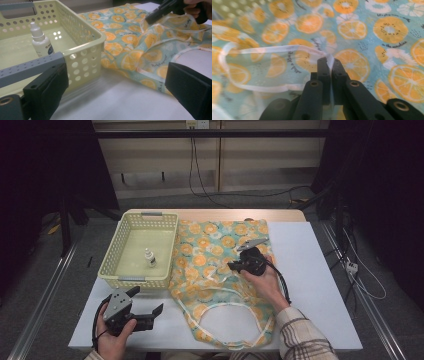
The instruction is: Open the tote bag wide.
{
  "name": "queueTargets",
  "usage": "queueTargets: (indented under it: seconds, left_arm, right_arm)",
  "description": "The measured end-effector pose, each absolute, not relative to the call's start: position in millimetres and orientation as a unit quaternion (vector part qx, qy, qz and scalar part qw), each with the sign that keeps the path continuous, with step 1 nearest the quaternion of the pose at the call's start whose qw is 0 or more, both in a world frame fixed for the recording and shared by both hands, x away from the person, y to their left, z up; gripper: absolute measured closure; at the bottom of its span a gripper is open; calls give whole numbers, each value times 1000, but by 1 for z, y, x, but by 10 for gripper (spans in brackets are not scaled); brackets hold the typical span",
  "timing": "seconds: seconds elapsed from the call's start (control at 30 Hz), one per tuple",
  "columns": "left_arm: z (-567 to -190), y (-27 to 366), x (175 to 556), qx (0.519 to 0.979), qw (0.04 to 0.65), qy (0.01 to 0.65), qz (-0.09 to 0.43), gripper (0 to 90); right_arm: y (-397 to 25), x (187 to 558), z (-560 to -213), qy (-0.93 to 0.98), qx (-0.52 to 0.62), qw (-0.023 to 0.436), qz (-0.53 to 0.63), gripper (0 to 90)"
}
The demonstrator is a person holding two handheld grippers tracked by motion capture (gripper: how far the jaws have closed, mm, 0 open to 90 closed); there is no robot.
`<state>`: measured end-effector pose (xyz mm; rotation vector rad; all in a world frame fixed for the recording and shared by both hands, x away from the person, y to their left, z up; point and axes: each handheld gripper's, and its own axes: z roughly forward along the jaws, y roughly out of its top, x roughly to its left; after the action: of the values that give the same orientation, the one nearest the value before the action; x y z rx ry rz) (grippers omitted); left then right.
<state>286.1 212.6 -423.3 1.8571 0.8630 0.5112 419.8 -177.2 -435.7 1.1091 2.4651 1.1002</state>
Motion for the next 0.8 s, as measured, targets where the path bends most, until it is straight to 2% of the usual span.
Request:
queueTargets:
  seconds: [0.23, 0.27, 0.3, 0.37, 0.43, 0.47, 0.53, 0.6, 0.63, 0.8]
  left_arm:
    - [-423, 213, 286, 766, 493, 355, 211, 47]
    - [-423, 213, 286, 767, 492, 354, 212, 47]
    - [-423, 213, 285, 767, 492, 354, 212, 47]
    - [-423, 213, 285, 767, 492, 354, 212, 48]
    - [-423, 213, 285, 767, 491, 354, 212, 47]
    - [-423, 213, 285, 767, 491, 354, 213, 47]
    - [-423, 212, 285, 769, 489, 351, 217, 47]
    - [-423, 211, 285, 769, 489, 350, 216, 47]
    - [-423, 211, 285, 770, 489, 349, 216, 47]
    - [-423, 211, 285, 769, 488, 350, 217, 47]
  right_arm:
    - [-175, 427, -456, 848, 390, 105, 344, 755]
    - [-175, 427, -456, 845, 395, 107, 344, 643]
    - [-175, 427, -456, 845, 395, 107, 344, 643]
    - [-176, 426, -453, 841, 399, 118, 345, 516]
    - [-180, 423, -447, 836, 399, 120, 357, 474]
    - [-182, 422, -443, 832, 400, 124, 364, 422]
    - [-185, 418, -436, 821, 410, 131, 377, 263]
    - [-188, 414, -431, 820, 404, 134, 383, 188]
    - [-187, 408, -426, 822, 396, 137, 386, 115]
    - [-188, 397, -413, 823, 378, 143, 399, 126]
